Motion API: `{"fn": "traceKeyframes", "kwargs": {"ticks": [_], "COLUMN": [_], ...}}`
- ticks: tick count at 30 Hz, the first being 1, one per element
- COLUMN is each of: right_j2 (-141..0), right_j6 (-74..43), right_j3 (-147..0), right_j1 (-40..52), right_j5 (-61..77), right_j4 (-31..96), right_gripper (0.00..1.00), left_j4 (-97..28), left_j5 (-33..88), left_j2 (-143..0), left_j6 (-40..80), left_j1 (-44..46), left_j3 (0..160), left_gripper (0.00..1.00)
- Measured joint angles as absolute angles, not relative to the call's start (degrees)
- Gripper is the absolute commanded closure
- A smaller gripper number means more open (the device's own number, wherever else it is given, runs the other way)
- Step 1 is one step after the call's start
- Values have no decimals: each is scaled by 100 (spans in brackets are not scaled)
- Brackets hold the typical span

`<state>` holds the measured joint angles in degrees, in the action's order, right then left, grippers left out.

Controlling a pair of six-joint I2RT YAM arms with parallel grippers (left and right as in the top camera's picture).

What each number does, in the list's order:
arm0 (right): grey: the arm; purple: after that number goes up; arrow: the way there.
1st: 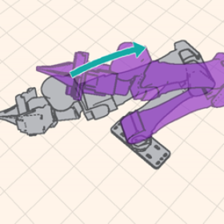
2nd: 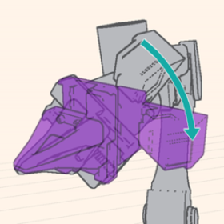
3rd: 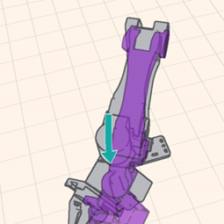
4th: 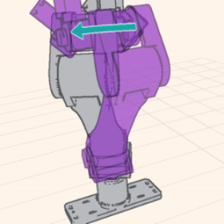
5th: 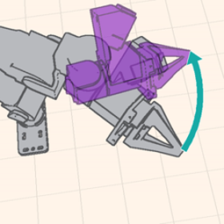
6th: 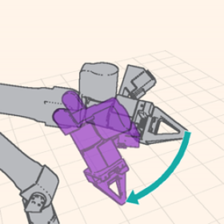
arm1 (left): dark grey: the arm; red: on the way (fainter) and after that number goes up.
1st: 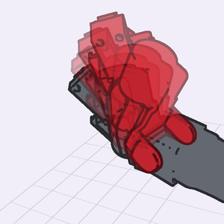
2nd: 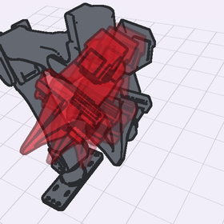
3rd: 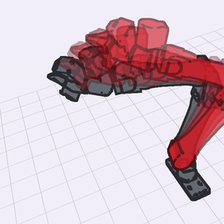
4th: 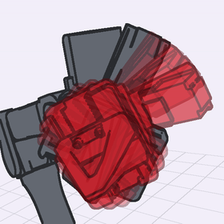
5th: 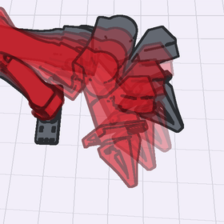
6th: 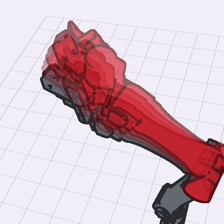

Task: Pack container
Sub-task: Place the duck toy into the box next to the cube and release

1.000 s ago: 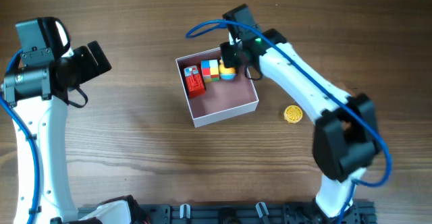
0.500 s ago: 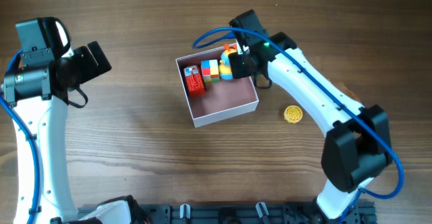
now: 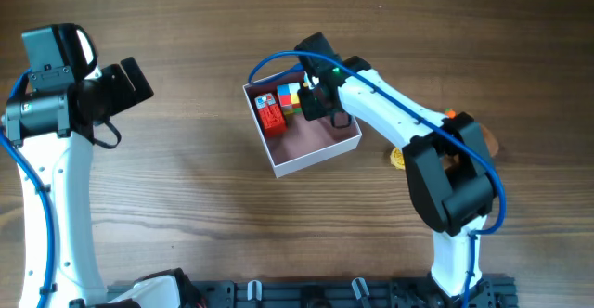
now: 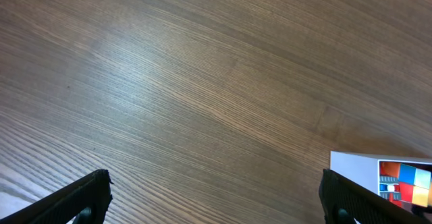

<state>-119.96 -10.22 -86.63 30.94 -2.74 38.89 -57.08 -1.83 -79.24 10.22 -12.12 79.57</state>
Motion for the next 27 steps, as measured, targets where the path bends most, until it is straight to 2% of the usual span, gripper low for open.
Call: {"fn": "traceKeyframes", "kwargs": {"ticks": [3,4,8,27], "right_j2": [-11996,-11996,-11996,-11802], "right_j6": [-1020,-1022,-1107,-1688], "right_j3": [-8659,-8659,-8659,-8659], "right_j1": [3087,3087,3087,3089], "right_j5": [-248,-239,-228,-755], "right_j4": [3806,3806,3800,4359], "right_gripper": [56,61,96,96], "left_j4": [-5710,-5710,-5710,-5723], "left_j5": [-183,-183,-183,-183], "left_j2": [-7924,-7924,-7924,-7924], "left_j6": [1022,1022,1022,1022], "left_j1": [-1212,-1212,-1212,-1212], "left_j3": [7957,7957,7957,7957], "left_gripper": [0,0,0,0]}}
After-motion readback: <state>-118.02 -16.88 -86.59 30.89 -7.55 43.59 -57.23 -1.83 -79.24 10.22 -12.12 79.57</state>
